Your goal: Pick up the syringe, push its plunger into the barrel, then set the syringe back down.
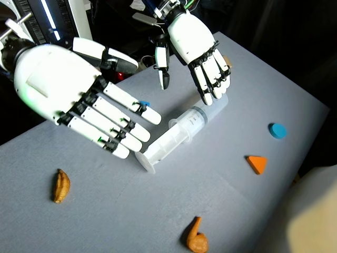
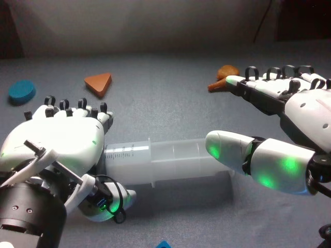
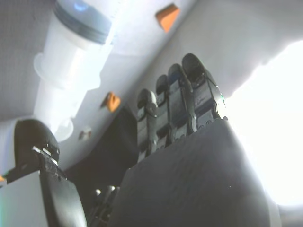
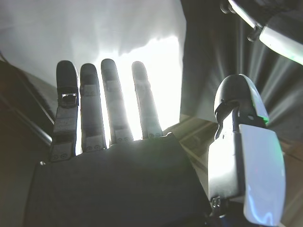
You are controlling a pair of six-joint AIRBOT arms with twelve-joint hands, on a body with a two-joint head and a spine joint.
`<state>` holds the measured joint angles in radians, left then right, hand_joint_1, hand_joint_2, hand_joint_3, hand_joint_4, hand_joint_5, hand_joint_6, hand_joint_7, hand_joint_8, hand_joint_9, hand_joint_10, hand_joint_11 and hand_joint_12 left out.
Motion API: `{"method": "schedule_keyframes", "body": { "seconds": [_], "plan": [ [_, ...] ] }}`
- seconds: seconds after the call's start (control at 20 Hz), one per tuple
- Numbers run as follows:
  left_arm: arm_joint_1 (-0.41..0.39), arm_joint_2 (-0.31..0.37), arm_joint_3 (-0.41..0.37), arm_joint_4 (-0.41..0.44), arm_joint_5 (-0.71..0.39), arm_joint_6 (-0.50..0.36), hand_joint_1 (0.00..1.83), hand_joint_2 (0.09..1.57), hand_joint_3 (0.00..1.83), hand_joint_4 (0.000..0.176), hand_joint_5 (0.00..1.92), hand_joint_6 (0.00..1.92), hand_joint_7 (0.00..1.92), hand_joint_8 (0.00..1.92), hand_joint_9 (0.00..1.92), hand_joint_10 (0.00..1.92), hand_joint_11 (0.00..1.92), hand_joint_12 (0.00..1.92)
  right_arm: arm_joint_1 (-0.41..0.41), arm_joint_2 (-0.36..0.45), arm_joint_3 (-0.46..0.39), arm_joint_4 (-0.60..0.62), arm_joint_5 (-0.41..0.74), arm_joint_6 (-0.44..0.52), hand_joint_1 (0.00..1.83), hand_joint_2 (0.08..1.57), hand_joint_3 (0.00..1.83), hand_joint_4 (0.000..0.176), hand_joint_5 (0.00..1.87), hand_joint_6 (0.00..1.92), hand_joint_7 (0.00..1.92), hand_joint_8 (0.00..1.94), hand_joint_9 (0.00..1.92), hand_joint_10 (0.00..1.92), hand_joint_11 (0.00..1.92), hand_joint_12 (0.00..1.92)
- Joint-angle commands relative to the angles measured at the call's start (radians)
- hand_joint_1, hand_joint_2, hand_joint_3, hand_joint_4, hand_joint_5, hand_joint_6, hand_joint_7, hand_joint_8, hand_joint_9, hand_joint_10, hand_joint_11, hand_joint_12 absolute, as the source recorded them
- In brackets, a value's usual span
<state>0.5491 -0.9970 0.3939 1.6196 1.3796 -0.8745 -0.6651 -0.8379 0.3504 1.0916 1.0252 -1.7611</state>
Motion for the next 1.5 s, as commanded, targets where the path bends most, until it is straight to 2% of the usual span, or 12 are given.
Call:
{"method": "schedule_keyframes", "body": {
  "seconds": [0.0, 0.15, 0.4, 0.55, 0.65, 0.75, 0.85, 1.1, 1.25, 1.45],
  "plan": [
    [-0.001, -0.011, 0.012, 0.097, 0.054, -0.008, 0.81, 0.96, 0.00, 0.054, 0.23, 0.00, 0.17, 0.00, 0.16, 0.00, 0.00, 0.54, 0.008, -0.001, 0.000, -0.082, 0.068, 0.009, 0.00, 1.08, 0.00, 0.093, 0.20, 0.00, 0.23, 0.00, 0.18, 0.00, 0.00, 0.80],
    [0.014, -0.034, 0.042, 0.111, 0.054, -0.039, 0.84, 0.97, 0.00, 0.056, 0.19, 0.00, 0.11, 0.00, 0.13, 0.00, 0.00, 0.48, 0.008, -0.001, 0.000, -0.082, 0.073, 0.010, 0.00, 1.09, 0.00, 0.093, 0.19, 0.00, 0.22, 0.00, 0.17, 0.00, 0.00, 0.78],
    [0.048, -0.083, 0.095, 0.143, 0.036, -0.061, 0.84, 0.97, 0.00, 0.057, 0.16, 0.00, 0.12, 0.01, 0.13, 0.00, 0.00, 0.46, 0.008, -0.001, 0.000, -0.082, 0.073, 0.010, 0.00, 1.09, 0.00, 0.095, 0.18, 0.00, 0.20, 0.00, 0.18, 0.00, 0.00, 0.78],
    [0.072, -0.101, 0.118, 0.158, 0.025, -0.076, 0.84, 0.97, 0.00, 0.057, 0.15, 0.00, 0.11, 0.00, 0.12, 0.00, 0.00, 0.37, 0.008, -0.001, 0.000, -0.082, 0.073, 0.010, 0.00, 1.09, 0.00, 0.094, 0.20, 0.01, 0.20, 0.00, 0.17, 0.00, 0.00, 0.78],
    [0.087, -0.112, 0.133, 0.163, 0.015, -0.077, 0.84, 0.97, 0.00, 0.057, 0.17, 0.00, 0.11, 0.00, 0.11, 0.00, 0.00, 0.40, 0.007, -0.001, 0.000, -0.082, 0.072, 0.010, 0.00, 1.09, 0.00, 0.094, 0.20, 0.01, 0.21, 0.00, 0.16, 0.00, 0.00, 0.76],
    [0.099, -0.121, 0.145, 0.164, 0.012, -0.080, 0.84, 0.97, 0.00, 0.057, 0.17, 0.00, 0.11, 0.00, 0.10, 0.00, 0.00, 0.41, 0.007, -0.001, 0.000, -0.082, 0.071, 0.010, 0.00, 1.09, 0.00, 0.094, 0.20, 0.00, 0.21, 0.00, 0.17, 0.00, 0.00, 0.83],
    [0.107, -0.130, 0.160, 0.171, 0.012, -0.090, 0.84, 0.97, 0.00, 0.056, 0.18, 0.01, 0.11, 0.00, 0.10, 0.00, 0.00, 0.41, 0.007, -0.001, 0.000, -0.082, 0.070, 0.010, 0.00, 1.10, 0.00, 0.095, 0.19, 0.00, 0.21, 0.00, 0.16, 0.00, 0.00, 0.74],
    [0.122, -0.164, 0.201, 0.179, -0.004, -0.096, 0.84, 0.97, 0.00, 0.056, 0.19, 0.01, 0.11, 0.00, 0.11, 0.00, 0.00, 0.41, 0.006, -0.002, 0.000, -0.082, 0.070, 0.012, 0.00, 1.10, 0.00, 0.093, 0.22, 0.01, 0.23, 0.00, 0.17, 0.01, 0.00, 0.78],
    [0.147, -0.181, 0.223, 0.198, -0.007, -0.121, 0.84, 0.97, 0.00, 0.056, 0.19, 0.00, 0.11, 0.00, 0.11, 0.00, 0.00, 0.40, 0.007, -0.002, 0.000, -0.082, 0.071, 0.012, 0.00, 1.10, 0.00, 0.094, 0.20, 0.00, 0.22, 0.00, 0.15, 0.00, 0.00, 0.71],
    [0.177, -0.192, 0.254, 0.212, -0.018, -0.141, 0.84, 0.96, 0.00, 0.055, 0.20, 0.01, 0.13, 0.00, 0.11, 0.00, 0.00, 0.40, 0.007, -0.002, 0.000, -0.082, 0.071, 0.013, 0.00, 1.10, 0.00, 0.095, 0.19, 0.00, 0.20, 0.00, 0.16, 0.00, 0.00, 0.76]
  ]
}}
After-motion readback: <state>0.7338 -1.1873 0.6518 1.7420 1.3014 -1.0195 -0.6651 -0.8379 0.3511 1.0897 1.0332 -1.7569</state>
